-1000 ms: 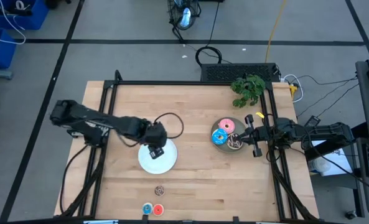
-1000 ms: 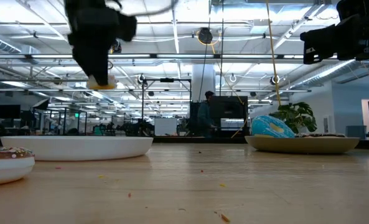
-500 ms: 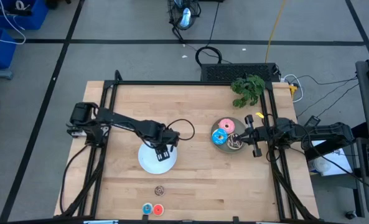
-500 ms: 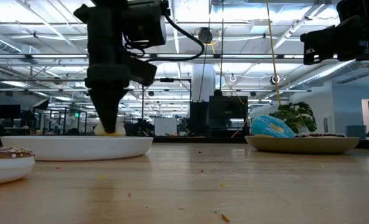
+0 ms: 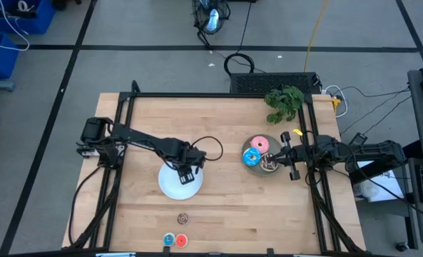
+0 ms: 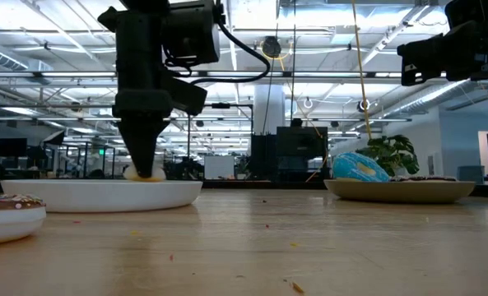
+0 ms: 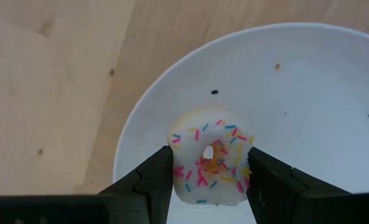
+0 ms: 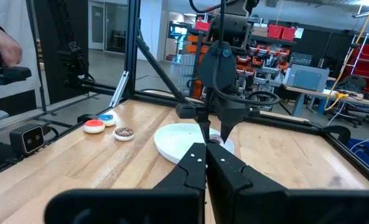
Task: Pick & Place donuts
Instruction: Put the small white donut on the white plate, then put the small brown donut on the white plate
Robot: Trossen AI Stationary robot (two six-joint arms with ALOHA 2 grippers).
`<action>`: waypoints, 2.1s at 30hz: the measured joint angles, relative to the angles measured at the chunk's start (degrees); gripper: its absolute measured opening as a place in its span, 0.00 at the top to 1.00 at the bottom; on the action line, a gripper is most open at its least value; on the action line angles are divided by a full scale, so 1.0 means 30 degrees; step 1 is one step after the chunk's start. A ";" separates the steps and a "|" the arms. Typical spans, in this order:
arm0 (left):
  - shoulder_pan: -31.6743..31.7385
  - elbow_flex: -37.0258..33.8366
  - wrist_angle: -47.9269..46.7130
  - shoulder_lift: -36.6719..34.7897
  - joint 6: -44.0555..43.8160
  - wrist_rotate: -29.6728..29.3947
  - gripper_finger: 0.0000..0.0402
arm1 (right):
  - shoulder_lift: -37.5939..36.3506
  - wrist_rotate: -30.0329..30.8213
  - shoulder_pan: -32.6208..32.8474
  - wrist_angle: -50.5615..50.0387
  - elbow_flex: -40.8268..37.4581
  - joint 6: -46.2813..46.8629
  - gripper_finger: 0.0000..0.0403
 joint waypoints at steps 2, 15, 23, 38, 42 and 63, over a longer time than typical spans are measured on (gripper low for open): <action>0.0001 -0.0003 -0.0089 0.0000 0.0000 -0.0007 0.56 | 0.0002 0.0000 0.0001 -0.0001 0.0000 0.0000 1.00; 0.0001 -0.1528 0.0983 0.0000 -0.1753 -0.0506 0.56 | 0.0000 -0.0003 -0.0001 0.0005 0.0000 -0.0053 1.00; -0.0072 -0.2280 0.1646 -0.0080 -0.1942 -0.0510 0.48 | 0.0000 -0.0007 -0.0005 0.0012 0.0000 -0.0138 1.00; -0.0077 0.1379 -0.2833 0.0000 -0.1121 -0.0129 0.03 | 0.0007 -0.0007 -0.0005 0.0012 0.0000 -0.0145 1.00; -0.0323 0.3599 -0.5737 0.0000 -0.2375 0.0802 0.05 | 0.0007 -0.0007 -0.0005 0.0012 0.0000 -0.0138 1.00; -0.5312 1.2947 -1.1673 -0.0029 -0.2863 0.1151 0.97 | 0.0007 -0.0007 0.0002 0.0012 0.0000 -0.0073 1.00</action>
